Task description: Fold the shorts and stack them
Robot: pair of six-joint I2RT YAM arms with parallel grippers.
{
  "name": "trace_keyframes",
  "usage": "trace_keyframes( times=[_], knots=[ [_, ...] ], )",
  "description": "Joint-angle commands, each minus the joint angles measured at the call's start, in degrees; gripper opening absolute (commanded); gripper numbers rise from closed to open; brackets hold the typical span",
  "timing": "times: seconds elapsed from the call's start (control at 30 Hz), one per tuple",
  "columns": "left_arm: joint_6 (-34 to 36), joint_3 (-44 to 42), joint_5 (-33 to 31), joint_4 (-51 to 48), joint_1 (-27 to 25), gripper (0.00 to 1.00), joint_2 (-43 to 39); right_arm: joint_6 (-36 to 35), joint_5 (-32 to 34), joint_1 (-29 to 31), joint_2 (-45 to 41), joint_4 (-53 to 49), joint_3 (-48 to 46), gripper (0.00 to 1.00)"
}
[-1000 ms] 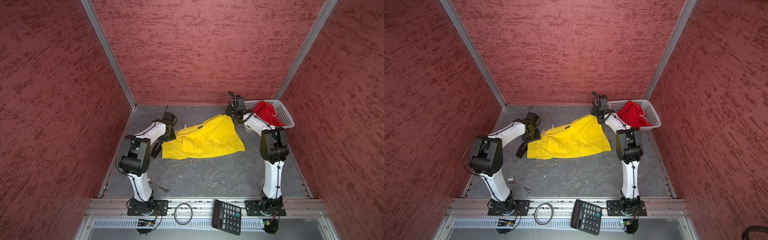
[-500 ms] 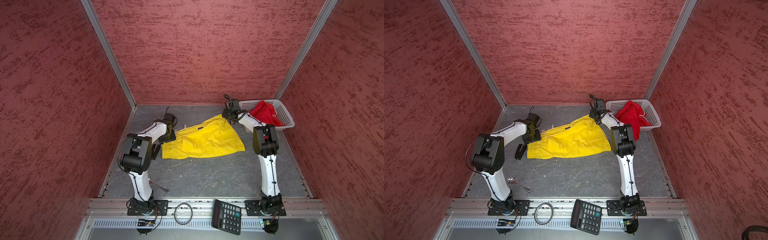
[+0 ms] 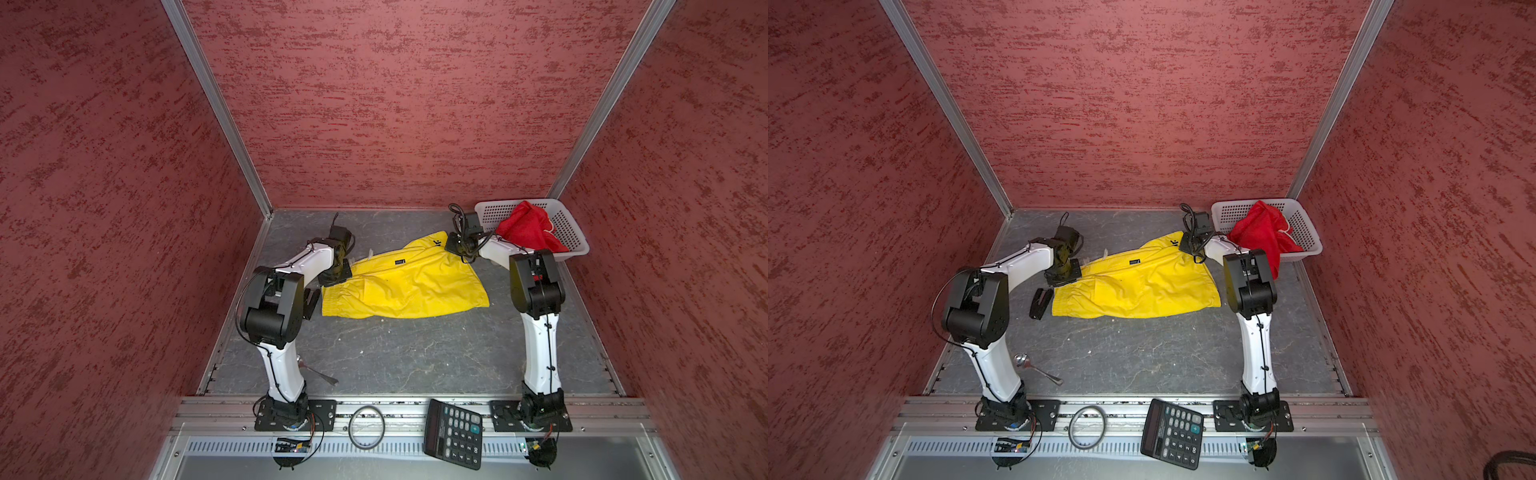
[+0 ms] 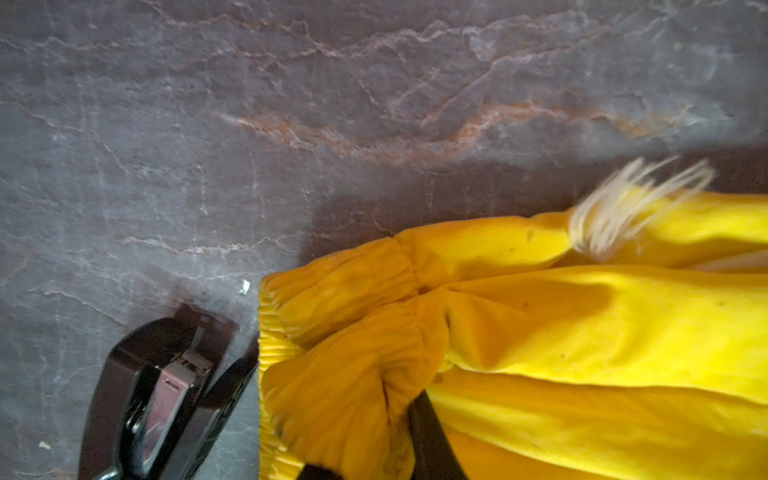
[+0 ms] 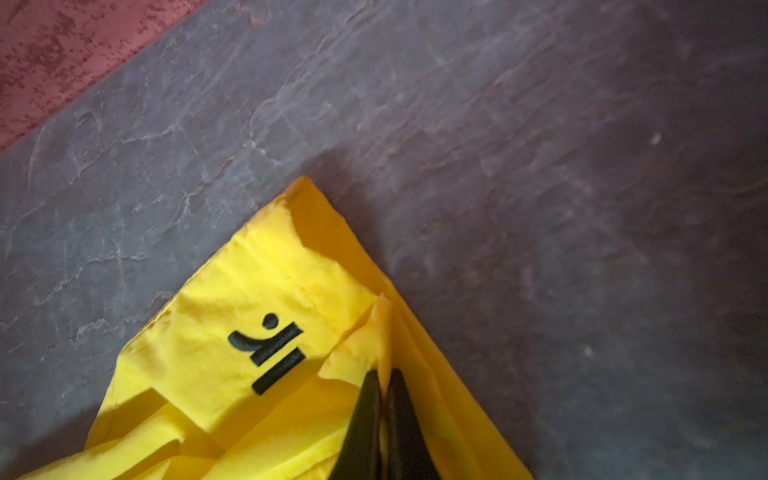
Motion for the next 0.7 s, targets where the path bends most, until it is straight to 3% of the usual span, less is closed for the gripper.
trace_keyframes(
  times=[0.0,0.1,0.67],
  knots=[
    [0.01,0.77,-0.81,-1.68,-0.03,0.06,0.25,0.65,1.87,-0.28,-5.49,1.71,-1.39,0.05],
    [-0.33,0.98,-1.38,-2.33,-0.19,0.0,-0.88,0.38,3.0,-0.4,-8.62,2.29,-2.97,0.04],
    [-4.18,-2.23,-4.15,-9.62,-2.54,0.0,-15.66,2.32,3.85,-1.05,-27.53,5.43,-14.4,0.0]
  ],
)
